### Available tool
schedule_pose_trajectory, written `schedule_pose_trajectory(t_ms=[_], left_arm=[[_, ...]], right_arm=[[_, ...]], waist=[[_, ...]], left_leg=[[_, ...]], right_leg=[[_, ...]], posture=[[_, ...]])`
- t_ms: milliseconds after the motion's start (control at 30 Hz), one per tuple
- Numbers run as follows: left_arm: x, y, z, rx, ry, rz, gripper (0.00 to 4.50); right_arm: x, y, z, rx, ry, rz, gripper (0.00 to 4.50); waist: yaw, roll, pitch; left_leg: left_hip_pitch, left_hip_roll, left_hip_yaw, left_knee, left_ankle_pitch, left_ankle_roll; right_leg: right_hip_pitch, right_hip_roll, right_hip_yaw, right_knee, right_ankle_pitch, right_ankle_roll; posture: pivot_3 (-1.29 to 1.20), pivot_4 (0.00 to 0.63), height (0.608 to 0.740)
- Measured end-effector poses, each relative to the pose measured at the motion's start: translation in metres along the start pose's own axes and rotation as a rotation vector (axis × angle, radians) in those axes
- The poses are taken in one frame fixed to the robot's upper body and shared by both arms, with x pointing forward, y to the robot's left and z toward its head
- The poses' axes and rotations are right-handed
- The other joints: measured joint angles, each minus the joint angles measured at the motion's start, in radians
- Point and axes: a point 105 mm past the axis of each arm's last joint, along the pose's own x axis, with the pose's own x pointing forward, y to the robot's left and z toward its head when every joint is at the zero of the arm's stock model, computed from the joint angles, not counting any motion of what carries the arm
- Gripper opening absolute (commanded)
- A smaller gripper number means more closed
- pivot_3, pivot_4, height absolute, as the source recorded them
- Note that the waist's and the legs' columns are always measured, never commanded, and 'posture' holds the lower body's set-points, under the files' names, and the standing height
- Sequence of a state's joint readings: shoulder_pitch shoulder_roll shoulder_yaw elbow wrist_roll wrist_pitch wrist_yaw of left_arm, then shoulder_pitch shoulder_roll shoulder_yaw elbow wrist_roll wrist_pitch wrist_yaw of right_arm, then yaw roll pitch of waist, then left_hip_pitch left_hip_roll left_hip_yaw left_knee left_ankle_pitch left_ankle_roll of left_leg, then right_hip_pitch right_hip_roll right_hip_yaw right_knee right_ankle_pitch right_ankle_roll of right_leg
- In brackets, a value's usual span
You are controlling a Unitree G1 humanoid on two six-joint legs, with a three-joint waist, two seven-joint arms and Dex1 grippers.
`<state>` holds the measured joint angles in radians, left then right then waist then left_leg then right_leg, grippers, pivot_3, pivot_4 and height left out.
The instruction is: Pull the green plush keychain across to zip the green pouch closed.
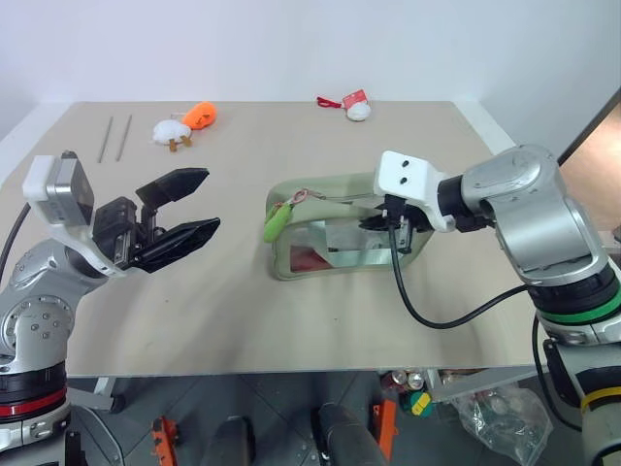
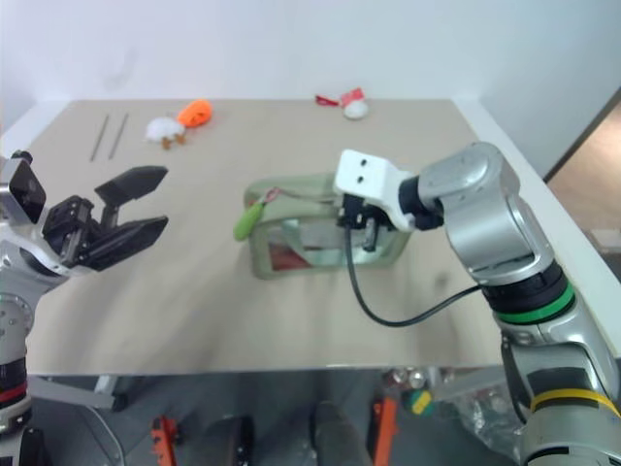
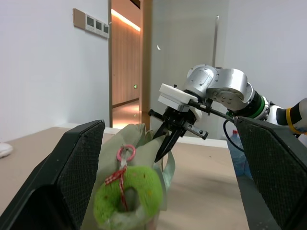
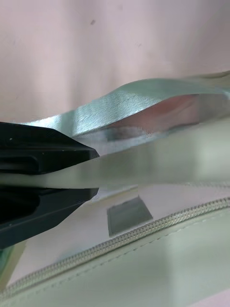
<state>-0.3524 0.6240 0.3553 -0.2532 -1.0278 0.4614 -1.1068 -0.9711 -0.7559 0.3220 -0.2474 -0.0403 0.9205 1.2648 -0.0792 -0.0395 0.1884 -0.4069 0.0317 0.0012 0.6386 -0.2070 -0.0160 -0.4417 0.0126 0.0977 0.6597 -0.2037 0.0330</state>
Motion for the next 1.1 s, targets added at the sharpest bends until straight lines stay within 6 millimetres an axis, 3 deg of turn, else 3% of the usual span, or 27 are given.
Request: schedule_pose_trajectory(t_ms=[367, 633, 733, 900, 1000, 1100], left_arm=[[0.000, 0.001, -0.004, -0.022, -0.012, 0.003, 4.50], [0.000, 0.001, -0.005, -0.025, -0.007, 0.007, 4.50], [0.000, 0.001, -0.005, -0.027, -0.007, 0.008, 4.50], [-0.005, 0.007, -0.008, -0.043, -0.007, 0.036, 4.50], [-0.011, 0.017, -0.010, -0.044, -0.021, 0.090, 4.50], [-0.017, 0.023, -0.013, -0.051, -0.026, 0.126, 4.50]], right_arm=[[0.026, 0.008, 0.039, -0.001, -0.129, 0.041, 0.01], [0.037, 0.007, 0.052, 0.043, -0.232, 0.063, 2.65], [0.026, -0.001, 0.065, 0.153, -0.356, 0.094, 2.65], [-0.014, -0.017, 0.081, 0.248, -0.564, 0.106, 2.65], [-0.039, -0.023, 0.071, 0.273, -0.612, 0.086, 2.65], [-0.048, -0.022, 0.043, 0.288, -0.562, 0.038, 2.65]], waist=[[-0.004, 0.000, 0.000], [-0.003, -0.001, 0.000], [-0.003, -0.001, 0.000], [0.001, -0.001, 0.000], [0.005, -0.001, 0.000], [0.005, -0.001, -0.001]], left_leg=[[0.000, 0.001, -0.002, 0.000, 0.000, 0.000], [0.000, 0.000, -0.002, 0.000, 0.000, 0.000], [0.000, 0.000, -0.002, 0.000, 0.000, 0.000], [-0.001, 0.000, -0.004, 0.000, 0.000, 0.000], [-0.001, -0.001, -0.005, -0.001, 0.000, 0.001], [-0.001, -0.001, -0.004, -0.001, -0.001, 0.001]], right_leg=[[0.000, 0.001, -0.002, 0.003, -0.001, 0.000], [0.000, 0.000, -0.002, 0.003, -0.001, 0.001], [0.000, 0.000, -0.002, 0.003, -0.001, 0.001], [0.000, 0.000, -0.003, 0.003, -0.002, 0.001], [0.000, 0.000, -0.005, 0.003, -0.003, 0.001], [0.000, -0.001, -0.004, 0.003, -0.004, 0.001]], posture=[[0.00, 0.150, 0.740], [0.00, 0.150, 0.740], [0.00, 0.150, 0.740], [0.00, 0.150, 0.740], [0.00, 0.150, 0.740], [0.00, 0.150, 0.740]])
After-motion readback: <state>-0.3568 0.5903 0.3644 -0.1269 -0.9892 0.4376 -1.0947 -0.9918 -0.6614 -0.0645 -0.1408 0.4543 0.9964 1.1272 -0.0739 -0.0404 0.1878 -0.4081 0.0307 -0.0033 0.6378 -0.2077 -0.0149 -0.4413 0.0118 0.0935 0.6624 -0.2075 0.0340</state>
